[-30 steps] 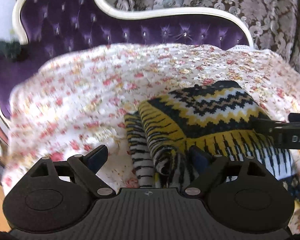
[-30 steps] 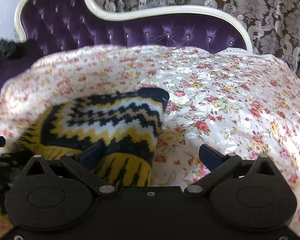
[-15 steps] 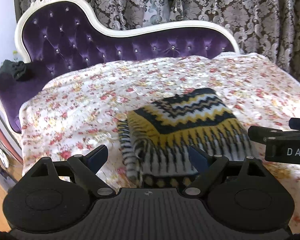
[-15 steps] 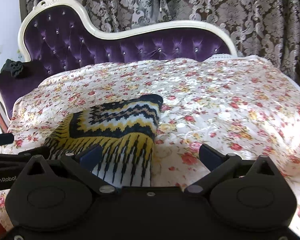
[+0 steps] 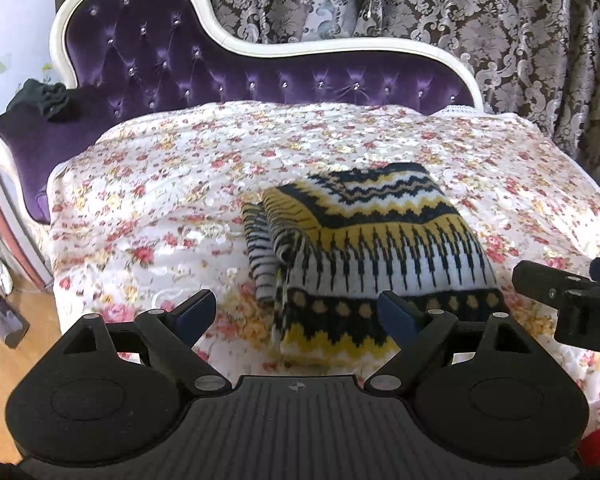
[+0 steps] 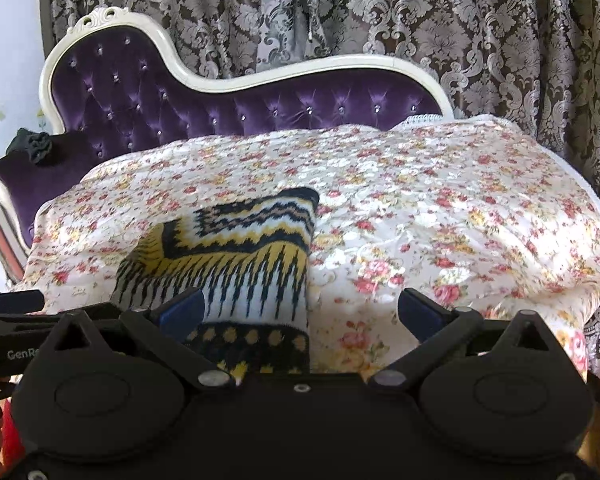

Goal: Fold small clothes

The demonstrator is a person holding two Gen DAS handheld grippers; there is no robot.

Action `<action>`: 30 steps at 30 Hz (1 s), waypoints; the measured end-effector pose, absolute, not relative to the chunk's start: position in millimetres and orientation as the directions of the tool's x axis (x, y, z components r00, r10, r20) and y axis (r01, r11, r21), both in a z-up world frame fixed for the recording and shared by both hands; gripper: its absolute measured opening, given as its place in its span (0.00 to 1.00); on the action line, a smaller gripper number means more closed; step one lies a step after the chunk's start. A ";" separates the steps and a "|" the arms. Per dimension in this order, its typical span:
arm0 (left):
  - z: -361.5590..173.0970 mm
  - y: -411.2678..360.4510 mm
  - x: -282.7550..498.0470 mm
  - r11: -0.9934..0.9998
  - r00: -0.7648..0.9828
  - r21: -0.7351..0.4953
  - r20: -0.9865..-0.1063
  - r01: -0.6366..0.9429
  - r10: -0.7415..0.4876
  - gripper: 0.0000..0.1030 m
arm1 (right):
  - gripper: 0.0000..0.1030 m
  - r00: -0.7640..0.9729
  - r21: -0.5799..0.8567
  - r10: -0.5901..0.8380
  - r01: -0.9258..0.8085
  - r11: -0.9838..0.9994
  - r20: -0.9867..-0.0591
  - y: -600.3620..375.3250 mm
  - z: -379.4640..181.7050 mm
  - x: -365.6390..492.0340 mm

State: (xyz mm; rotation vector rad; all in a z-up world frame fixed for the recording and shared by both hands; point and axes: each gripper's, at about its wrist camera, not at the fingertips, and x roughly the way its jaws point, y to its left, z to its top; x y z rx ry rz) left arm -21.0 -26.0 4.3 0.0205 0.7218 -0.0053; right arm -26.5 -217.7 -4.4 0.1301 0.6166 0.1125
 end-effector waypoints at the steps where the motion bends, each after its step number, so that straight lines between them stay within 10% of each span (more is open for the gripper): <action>1: 3.7 -25.7 -22.5 1.000 0.747 0.016 -0.664 0.012 0.002 0.85 | 0.99 0.807 0.159 0.148 -0.067 0.985 -0.571 -217.4 -5.1 -27.8; 30: -8.0 -15.3 -40.8 1.000 0.707 0.003 -0.707 -0.023 0.018 0.85 | 0.99 0.742 0.124 0.157 -0.100 0.987 -0.652 -203.6 -19.0 -40.4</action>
